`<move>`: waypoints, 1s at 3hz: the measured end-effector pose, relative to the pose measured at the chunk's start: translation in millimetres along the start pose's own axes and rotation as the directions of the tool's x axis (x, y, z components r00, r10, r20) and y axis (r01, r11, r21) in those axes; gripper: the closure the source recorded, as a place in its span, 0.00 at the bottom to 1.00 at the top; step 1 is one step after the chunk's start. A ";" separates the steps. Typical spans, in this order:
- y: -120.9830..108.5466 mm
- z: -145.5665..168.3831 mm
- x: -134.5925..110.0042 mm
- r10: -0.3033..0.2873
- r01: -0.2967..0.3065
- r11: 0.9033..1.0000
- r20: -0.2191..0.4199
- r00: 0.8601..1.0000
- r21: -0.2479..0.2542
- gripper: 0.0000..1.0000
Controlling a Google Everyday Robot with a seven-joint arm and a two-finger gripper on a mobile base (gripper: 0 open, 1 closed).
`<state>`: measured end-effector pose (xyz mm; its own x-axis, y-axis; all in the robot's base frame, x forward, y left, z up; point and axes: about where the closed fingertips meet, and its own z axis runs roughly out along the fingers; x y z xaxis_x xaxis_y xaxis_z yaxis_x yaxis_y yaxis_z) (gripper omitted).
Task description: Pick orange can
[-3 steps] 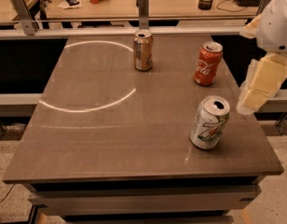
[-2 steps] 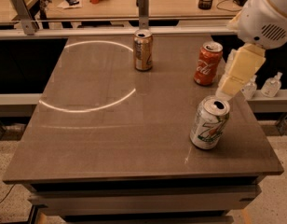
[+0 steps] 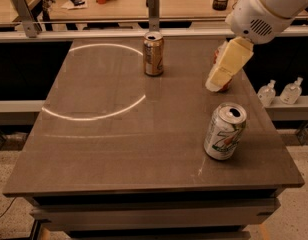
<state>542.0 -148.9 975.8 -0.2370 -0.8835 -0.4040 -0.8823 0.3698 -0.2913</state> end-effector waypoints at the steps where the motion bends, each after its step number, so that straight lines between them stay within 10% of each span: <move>1: -22.5 21.7 -16.6 0.052 -0.052 0.999 0.109 0.993 -0.001 0.00; 3: -59.9 74.2 -45.5 0.070 -0.049 0.995 0.240 0.968 -0.090 0.00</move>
Offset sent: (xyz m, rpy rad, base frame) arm 0.1042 0.0356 -0.0185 0.3362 -0.0683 0.0551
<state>635.8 -109.6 947.3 -0.1933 -0.7606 -0.6198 -0.9025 0.3856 -0.1916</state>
